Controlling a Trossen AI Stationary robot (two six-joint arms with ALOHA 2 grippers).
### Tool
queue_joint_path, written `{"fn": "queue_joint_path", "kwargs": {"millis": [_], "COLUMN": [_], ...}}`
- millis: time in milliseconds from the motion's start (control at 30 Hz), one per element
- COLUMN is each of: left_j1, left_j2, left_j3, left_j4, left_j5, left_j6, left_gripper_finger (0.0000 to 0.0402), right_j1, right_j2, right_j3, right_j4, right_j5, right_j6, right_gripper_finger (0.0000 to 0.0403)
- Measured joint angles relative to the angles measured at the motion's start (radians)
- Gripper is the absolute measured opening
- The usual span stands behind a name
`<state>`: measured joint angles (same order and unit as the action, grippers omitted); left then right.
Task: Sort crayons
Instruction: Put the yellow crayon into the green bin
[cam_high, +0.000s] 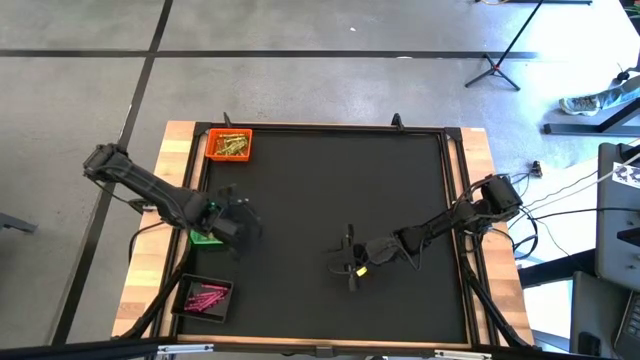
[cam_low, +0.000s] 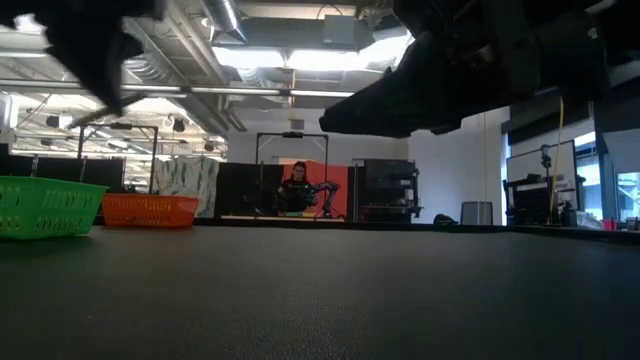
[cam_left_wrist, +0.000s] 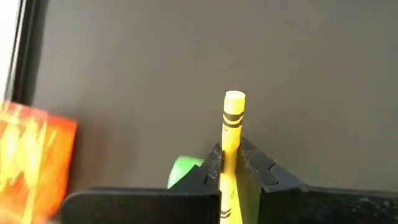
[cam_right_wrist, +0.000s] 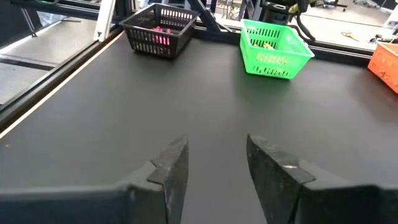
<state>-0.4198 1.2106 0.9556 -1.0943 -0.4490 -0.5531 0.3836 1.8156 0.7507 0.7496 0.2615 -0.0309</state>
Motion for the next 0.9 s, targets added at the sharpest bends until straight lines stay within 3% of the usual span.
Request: {"fn": "queue_joint_path", "kwargs": {"millis": [167,500,700,900], "left_j1": [0.0,0.001,0.0,0.001], "left_j2": [0.0,0.0,0.0,0.001], "left_j3": [-0.034,-0.214,-0.276,-0.269], "left_j4": [-0.174,-0.148,-0.118,-0.1], "left_j5": [0.087,0.255,0.264,0.255], "left_j6": [-0.046,-0.04,-0.073,-0.066], "left_gripper_finger": [0.0005,0.0005,0.0014,0.0063], "right_j1": [0.0,0.0,0.001,0.001], "right_j2": [0.0,0.0,0.0,0.0], "right_j3": [0.0,0.0,0.0,0.0], "right_j4": [-0.008,-0.071,-0.068,-0.064], "right_j5": [0.0,0.0,0.0,0.0], "right_j6": [-0.003,-0.001,-0.001,0.0], "right_gripper_finger": [0.0159,0.0159,0.0159,0.0159]}}
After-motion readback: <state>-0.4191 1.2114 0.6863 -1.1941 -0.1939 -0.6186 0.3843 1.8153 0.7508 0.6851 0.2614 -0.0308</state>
